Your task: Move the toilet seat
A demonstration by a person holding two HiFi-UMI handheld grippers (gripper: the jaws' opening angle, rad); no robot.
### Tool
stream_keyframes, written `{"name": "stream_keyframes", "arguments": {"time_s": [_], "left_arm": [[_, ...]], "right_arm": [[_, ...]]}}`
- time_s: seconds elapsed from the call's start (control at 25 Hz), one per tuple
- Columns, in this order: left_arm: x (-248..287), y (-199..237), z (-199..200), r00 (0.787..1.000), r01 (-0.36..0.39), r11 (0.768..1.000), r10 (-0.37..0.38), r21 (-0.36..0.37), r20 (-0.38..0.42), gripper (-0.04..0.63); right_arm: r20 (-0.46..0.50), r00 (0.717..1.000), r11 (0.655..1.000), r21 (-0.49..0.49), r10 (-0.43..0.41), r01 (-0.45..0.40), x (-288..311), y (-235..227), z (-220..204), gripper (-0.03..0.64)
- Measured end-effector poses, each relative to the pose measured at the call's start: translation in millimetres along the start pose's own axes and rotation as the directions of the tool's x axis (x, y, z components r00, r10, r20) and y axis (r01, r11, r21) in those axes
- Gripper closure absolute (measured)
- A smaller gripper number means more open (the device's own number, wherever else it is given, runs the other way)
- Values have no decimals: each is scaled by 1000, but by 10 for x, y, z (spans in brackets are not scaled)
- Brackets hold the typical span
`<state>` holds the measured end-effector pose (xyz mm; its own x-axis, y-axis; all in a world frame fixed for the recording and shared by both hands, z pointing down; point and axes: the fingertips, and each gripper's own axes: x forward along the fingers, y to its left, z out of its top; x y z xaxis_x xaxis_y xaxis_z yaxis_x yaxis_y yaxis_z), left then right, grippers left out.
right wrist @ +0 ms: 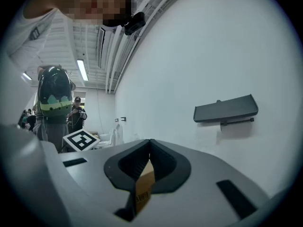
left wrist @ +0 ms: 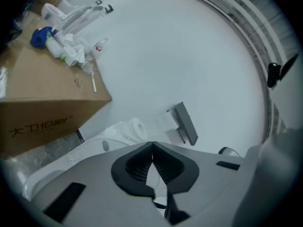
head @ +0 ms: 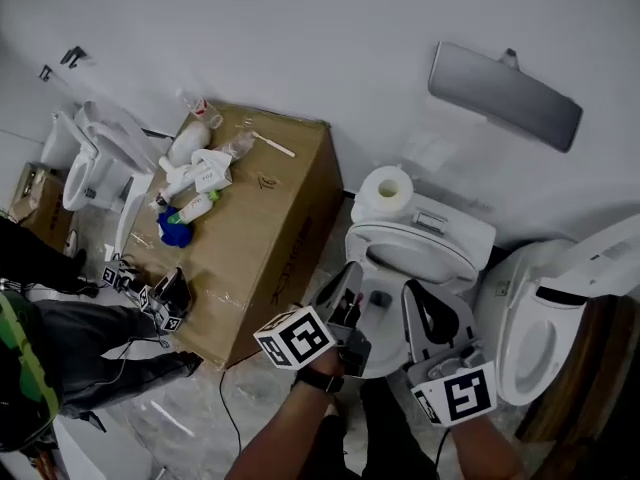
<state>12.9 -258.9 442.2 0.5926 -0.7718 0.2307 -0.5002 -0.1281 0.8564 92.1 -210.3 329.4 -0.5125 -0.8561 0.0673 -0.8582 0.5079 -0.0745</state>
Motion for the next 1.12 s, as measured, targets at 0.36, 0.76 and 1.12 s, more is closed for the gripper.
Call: {"name": "stream_keyframes", "arguments": {"time_s": [0.36,0.76,1.12], "left_arm": [[-962,-1230,-23,980,193,875,-150,443,-132,586],[-2220,-2121,145,965,260,741,-221,619,-141,588],[-3129,-2506,108,944,323,694,-289,643,-162,588]], "right_arm": [[-6,999,998,22,-53,53,-566,547,414,603],[17,995,995,7,-102,102,-1137,1316,1000,603],[69,994,994,-63,-86,90,-1523,2088,1510,603]]}}
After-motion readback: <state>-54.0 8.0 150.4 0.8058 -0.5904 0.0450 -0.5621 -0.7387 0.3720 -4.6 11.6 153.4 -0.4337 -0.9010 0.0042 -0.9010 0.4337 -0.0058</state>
